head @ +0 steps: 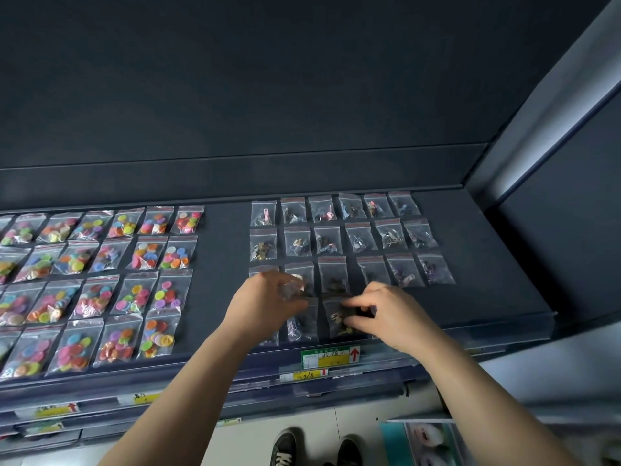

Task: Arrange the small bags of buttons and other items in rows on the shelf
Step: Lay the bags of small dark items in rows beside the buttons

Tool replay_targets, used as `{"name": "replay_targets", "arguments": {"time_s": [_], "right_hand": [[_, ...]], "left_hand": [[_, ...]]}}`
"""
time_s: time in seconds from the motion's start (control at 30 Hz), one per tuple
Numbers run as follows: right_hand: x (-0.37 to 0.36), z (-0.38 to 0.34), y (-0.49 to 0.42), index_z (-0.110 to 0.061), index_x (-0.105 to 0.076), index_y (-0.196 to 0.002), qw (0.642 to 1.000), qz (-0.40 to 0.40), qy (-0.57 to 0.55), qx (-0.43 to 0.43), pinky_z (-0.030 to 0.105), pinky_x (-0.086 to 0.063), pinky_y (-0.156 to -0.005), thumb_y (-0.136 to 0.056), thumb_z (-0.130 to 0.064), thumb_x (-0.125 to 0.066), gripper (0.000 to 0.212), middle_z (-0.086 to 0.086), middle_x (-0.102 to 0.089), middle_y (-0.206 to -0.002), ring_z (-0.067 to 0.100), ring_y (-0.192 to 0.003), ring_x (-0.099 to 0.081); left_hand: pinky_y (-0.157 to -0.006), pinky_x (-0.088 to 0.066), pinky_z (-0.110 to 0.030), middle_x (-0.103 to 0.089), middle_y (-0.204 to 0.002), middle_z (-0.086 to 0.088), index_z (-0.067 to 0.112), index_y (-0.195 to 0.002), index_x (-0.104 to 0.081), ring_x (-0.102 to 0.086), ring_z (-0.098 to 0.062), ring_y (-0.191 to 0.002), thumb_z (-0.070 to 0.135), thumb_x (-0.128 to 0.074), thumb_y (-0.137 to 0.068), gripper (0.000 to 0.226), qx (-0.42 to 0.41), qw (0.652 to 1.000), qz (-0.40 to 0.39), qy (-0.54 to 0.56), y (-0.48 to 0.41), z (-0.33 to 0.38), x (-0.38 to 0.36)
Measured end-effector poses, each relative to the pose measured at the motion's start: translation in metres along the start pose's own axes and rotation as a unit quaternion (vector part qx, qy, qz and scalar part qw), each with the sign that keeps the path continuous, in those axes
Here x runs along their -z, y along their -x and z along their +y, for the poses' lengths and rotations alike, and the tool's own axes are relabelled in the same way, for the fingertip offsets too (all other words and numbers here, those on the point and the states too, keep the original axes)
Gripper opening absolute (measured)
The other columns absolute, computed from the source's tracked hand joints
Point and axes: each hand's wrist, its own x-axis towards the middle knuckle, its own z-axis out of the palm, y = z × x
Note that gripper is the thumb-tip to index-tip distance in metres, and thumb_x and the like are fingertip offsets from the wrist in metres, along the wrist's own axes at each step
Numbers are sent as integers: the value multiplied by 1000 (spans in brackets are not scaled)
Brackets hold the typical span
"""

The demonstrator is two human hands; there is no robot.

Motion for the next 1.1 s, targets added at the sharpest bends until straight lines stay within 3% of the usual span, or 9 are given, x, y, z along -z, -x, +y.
{"name": "replay_targets", "arguments": {"time_s": [0.33, 0.5, 0.57, 0.67, 0.77, 0.83, 0.9, 0.97, 1.1], "right_hand": [[-3, -3, 7, -34, -62, -125, 1000, 23, -8, -18, 16, -38, -62, -86, -44, -65, 40, -12, -52, -96, 6, -78, -53], [8, 0, 17, -28, -63, -122, 972, 75, -206, -89, 9, -41, -70, -91, -39, -58, 33, -18, -58, -94, -5, -85, -55], [13, 5, 22, -32, -64, -115, 940, 90, -304, -130, 12, -42, -76, -96, -34, -52, 23, -19, -62, -103, -5, -88, -57], [19, 13, 30, -24, -72, -99, 848, 137, -483, -166, 28, -50, -80, -96, -12, -54, 22, 1, -68, -105, 11, -78, -61], [25, 12, 38, -4, -68, -94, 729, 144, -654, -141, 29, -57, -70, -84, 4, -61, 15, 11, -68, -90, 17, -74, -65], [26, 7, 41, -1, -65, -91, 688, 124, -706, -111, 28, -58, -67, -76, 3, -65, 16, 10, -69, -84, 17, -73, -68], [24, 5, 41, -3, -64, -90, 687, 110, -711, -99, 29, -58, -68, -71, 1, -66, 20, 11, -71, -87, 20, -79, -70], [22, 5, 42, -4, -66, -93, 702, 106, -696, -108, 31, -59, -71, -71, 2, -68, 22, 14, -71, -93, 24, -86, -69], [26, 15, 48, -9, -69, -97, 805, 116, -562, -150, 34, -58, -81, -78, 5, -70, 23, 12, -68, -95, 25, -92, -68]], "left_hand": [[-78, -55, -30, -67, -111, 5, 31, -112, -68, -63, -17, -90, 31, -77, -75, 38, -19, 994, -50, -97, 10, 3, -5], [-75, -53, -27, -66, -114, 5, 30, -115, -67, -62, -16, -90, 34, -75, -77, 39, -21, 992, -46, -117, 10, 4, -9], [-73, -52, -25, -66, -115, 6, 30, -116, -66, -60, -14, -86, 36, -74, -78, 39, -15, 992, -43, -118, 11, 5, -8], [-68, -51, -23, -69, -106, 7, 28, -111, -68, -61, -11, -78, 37, -74, -78, 35, -5, 996, -18, -83, 15, 13, -4], [-54, -48, -17, -72, -93, 10, 24, -102, -71, -59, 0, -55, 33, -78, -75, 29, -12, 997, -26, 66, 20, 30, -6], [-48, -47, -15, -73, -84, 8, 20, -97, -71, -57, 2, -46, 31, -80, -72, 29, -3, 980, -90, 177, 25, 46, -13], [-44, -43, -17, -71, -71, 3, 13, -93, -70, -52, -5, -43, 31, -78, -73, 28, 2, 963, -143, 227, 27, 60, -22], [-41, -39, -20, -62, -57, -1, 9, -88, -71, -46, -10, -42, 27, -75, -78, 21, 7, 956, -140, 258, 26, 68, -30], [-40, -41, -21, -57, -50, -2, 5, -88, -70, -44, -12, -40, 17, -69, -85, 12, 45, 947, -93, 304, 21, 71, -32]]}}
